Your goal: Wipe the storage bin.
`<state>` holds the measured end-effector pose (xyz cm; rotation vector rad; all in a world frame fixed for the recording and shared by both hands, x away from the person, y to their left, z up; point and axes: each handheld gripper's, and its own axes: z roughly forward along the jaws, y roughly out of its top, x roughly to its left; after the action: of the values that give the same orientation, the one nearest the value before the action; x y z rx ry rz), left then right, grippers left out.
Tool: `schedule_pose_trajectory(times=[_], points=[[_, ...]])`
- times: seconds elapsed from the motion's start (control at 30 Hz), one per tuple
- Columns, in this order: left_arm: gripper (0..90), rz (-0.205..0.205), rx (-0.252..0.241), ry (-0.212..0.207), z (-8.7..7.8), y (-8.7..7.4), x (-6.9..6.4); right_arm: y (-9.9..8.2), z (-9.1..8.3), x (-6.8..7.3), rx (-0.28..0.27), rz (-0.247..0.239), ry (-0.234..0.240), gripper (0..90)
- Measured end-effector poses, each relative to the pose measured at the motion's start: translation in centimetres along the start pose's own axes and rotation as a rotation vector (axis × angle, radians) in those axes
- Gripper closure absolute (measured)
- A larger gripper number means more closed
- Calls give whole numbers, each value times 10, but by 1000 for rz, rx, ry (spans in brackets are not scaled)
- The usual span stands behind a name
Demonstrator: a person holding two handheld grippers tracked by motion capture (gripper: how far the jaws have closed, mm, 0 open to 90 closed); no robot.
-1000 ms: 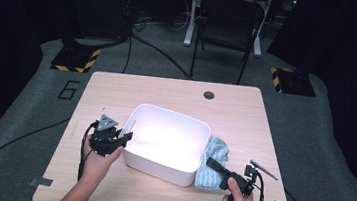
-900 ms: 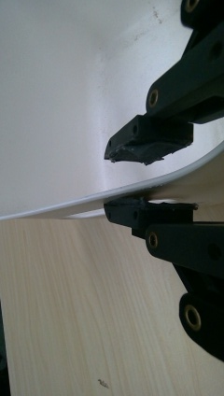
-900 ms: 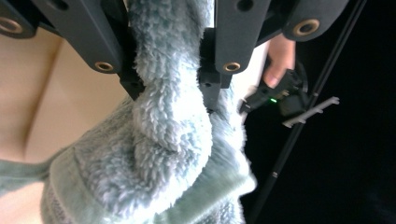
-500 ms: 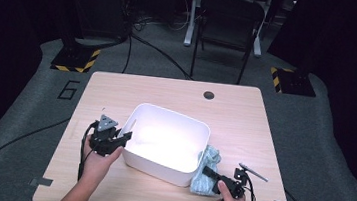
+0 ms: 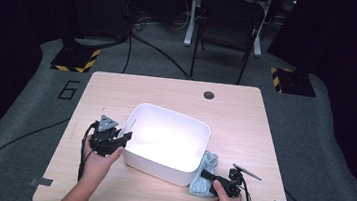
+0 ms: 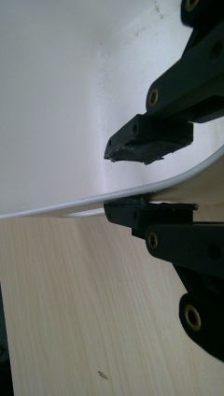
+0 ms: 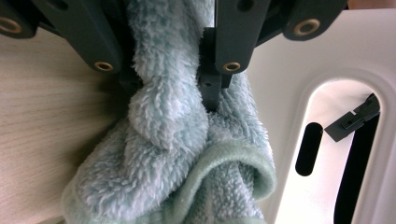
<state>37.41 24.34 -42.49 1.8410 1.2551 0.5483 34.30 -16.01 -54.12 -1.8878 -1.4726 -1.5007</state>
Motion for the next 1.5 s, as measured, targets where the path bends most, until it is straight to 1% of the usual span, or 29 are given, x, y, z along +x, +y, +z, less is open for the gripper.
schedule_pose_trajectory(times=[0.03,0.07,0.1,0.13,0.2,0.23,0.27,0.33,0.37,0.4,0.43,0.47,0.57,0.63,0.67,0.7,0.77,0.8,0.87,0.93,0.97,1.03,1.07,1.1,1.23,1.27,1.3,1.33,1.5], points=[[675,-2,-8,6,0,0,-1,1,1,-3,-8,-18,3,721],[673,-2,-8,6,0,0,-1,1,1,-3,-8,-18,3,721],[670,3,-8,7,1,0,-1,1,-1,-2,5,12,11,720],[670,6,-1,2,0,0,-1,1,-1,-2,5,12,11,720],[649,-3,1,-3,1,0,-1,5,1,-6,-20,39,64,720],[638,-3,1,-3,1,0,-1,5,1,-6,-20,39,64,720],[627,-5,1,-6,1,0,0,8,1,-6,-42,36,80,719],[614,-10,0,-11,2,0,0,9,1,-5,-36,41,74,719],[607,-12,7,-19,2,0,1,12,1,-6,-36,-6,64,718],[601,-14,9,-30,2,0,2,12,2,-5,-33,20,75,716],[595,-14,9,-34,2,1,3,12,2,-6,-37,22,79,714],[591,-13,12,-39,2,1,3,13,2,-8,-35,-2,79,713],[580,-12,15,-44,3,1,4,13,2,-9,-37,-10,80,710],[578,-20,10,-54,3,2,5,12,-1,-8,-29,-13,72,704],[577,-26,12,-65,2,3,7,13,-3,-7,-25,-2,71,702],[575,-29,14,-79,1,5,8,13,-5,-8,-28,-12,68,700],[561,-30,16,-95,1,7,10,11,-10,-7,-30,15,80,700],[561,-29,10,-96,1,8,11,11,-12,-8,-37,-6,84,699],[561,-27,19,-106,1,10,13,9,-16,-7,-37,1,88,699],[563,-18,18,-111,0,12,14,6,-20,-7,-38,-18,92,699],[563,-25,9,-108,0,12,14,5,-21,-4,-25,9,96,699],[564,-28,5,-115,0,15,15,3,-22,-2,-29,12,103,699],[566,-31,8,-117,0,15,16,1,-22,-2,-39,-13,106,699],[569,-27,9,-117,0,16,18,0,-23,-2,-35,-22,104,699],[655,-37,34,-130,4,17,22,-5,-24,3,-38,-30,135,699],[669,-31,39,-121,5,17,22,-6,-24,4,-38,-27,131,699],[696,-21,46,-109,6,17,21,-7,-24,5,-32,-4,131,699],[714,-19,47,-104,6,17,21,-9,-23,4,-37,-25,129,699],[743,0,52,-74,8,16,16,-13,-17,4,-34,-27,110,699]])
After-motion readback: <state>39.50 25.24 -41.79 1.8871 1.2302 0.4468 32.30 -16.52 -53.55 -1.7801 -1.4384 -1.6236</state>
